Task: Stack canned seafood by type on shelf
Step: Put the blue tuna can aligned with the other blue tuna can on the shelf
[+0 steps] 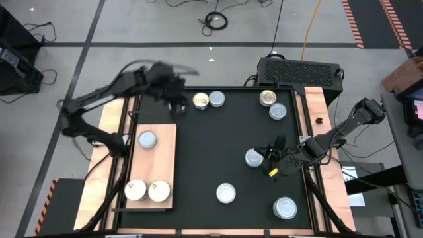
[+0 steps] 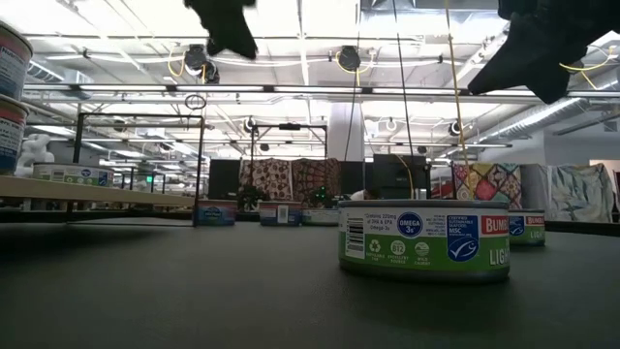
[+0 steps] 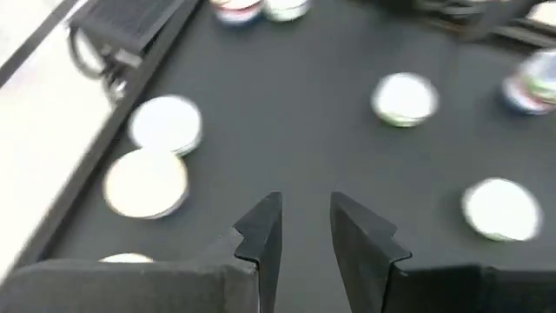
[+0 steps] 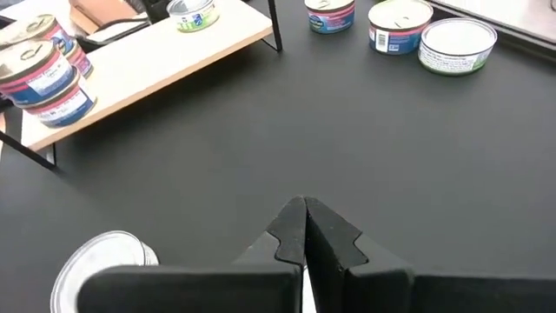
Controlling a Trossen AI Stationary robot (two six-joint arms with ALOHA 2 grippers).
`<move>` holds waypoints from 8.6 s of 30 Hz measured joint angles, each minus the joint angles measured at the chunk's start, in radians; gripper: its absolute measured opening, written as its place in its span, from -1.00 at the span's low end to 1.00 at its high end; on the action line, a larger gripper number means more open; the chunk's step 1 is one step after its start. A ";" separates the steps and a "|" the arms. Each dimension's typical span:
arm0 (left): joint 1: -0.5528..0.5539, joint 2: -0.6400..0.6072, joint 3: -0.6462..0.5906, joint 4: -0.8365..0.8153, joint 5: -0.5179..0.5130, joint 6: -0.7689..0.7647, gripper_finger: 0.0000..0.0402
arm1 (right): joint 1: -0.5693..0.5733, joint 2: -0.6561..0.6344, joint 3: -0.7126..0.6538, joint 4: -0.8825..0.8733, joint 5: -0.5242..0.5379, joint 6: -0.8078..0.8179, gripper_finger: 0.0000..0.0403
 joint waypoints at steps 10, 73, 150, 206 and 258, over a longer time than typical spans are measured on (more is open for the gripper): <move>0.419 0.361 0.176 -0.164 0.160 0.060 -0.50 | 0.000 0.000 0.000 -0.019 -0.057 -0.009 -1.00; 0.178 -0.444 -0.438 0.288 0.238 -0.013 -0.50 | -1.070 1.141 1.048 0.241 -0.817 -0.600 -1.00; 0.126 -0.541 -0.446 0.221 0.215 -0.018 -0.50 | -1.112 1.417 1.497 -0.546 -0.948 -0.634 -1.00; -0.663 0.235 -0.773 0.930 -0.688 0.410 -0.50 | -0.791 1.406 1.494 -0.685 -0.948 -0.749 -1.00; -0.608 0.284 -0.730 0.877 -0.725 0.549 -1.00 | -0.811 1.295 1.490 -0.882 -0.929 -0.816 -1.00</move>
